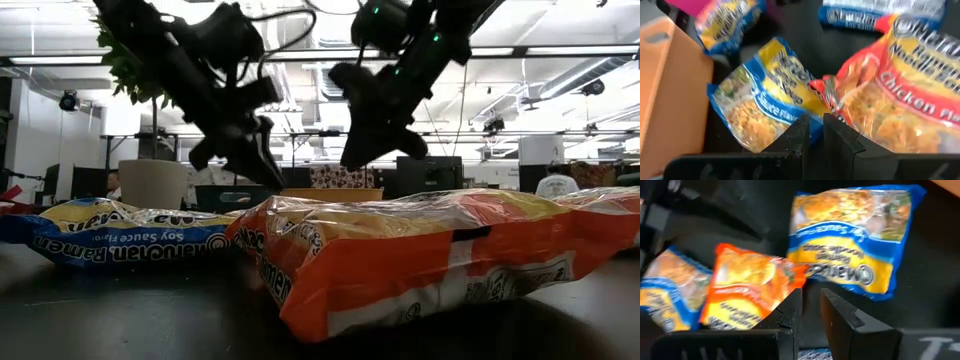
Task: Sort Maruchan noodles
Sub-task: Put the blue noodle pack into the red bin
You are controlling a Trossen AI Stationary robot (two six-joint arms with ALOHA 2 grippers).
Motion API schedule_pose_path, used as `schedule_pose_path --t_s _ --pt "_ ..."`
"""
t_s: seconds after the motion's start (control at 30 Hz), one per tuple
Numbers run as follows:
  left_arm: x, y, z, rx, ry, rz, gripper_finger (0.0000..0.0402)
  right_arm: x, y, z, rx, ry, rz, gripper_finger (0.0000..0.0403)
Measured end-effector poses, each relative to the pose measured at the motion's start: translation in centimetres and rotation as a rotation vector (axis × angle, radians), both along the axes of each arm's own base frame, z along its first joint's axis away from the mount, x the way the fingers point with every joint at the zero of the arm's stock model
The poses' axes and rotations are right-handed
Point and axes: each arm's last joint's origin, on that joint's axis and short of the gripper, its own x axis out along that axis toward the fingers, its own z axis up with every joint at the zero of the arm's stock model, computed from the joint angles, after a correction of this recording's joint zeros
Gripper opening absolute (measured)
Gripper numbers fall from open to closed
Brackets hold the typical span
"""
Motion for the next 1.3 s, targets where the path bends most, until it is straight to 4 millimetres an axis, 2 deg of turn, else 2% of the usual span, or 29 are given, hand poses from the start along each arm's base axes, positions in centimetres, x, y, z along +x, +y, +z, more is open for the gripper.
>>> schedule_pose_path --t_s 0.33,0.63,0.77,0.93,1.07,1.3 --pt "0.6 1.1 -2.4 -0.007 0.060 0.036 0.0039 0.3 -3.6 -1.9 -0.006 0.045 -0.077 0.0059" --pt "0.7 1.2 -3.0 -0.010 0.079 0.041 0.0039 0.0 -4.8 -2.2 0.045 0.047 -0.137 0.0065" --pt "1.0 1.3 -2.8 -0.006 0.043 0.041 0.0039 -0.4 -5.5 -2.0 0.080 0.048 -0.158 0.0100" --pt "1.2 1.3 -2.7 -0.004 0.021 0.041 0.0039 -0.6 -6.2 -2.0 0.077 0.045 -0.170 0.0163" --pt "1.4 1.4 -3.4 -0.005 0.028 0.041 0.0039 -0.4 -6.7 -2.4 0.072 0.037 -0.179 0.0207" --pt "1.6 1.4 -4.5 -0.003 0.058 0.037 0.0039 0.1 -6.9 -3.3 0.061 0.028 -0.167 0.0251"
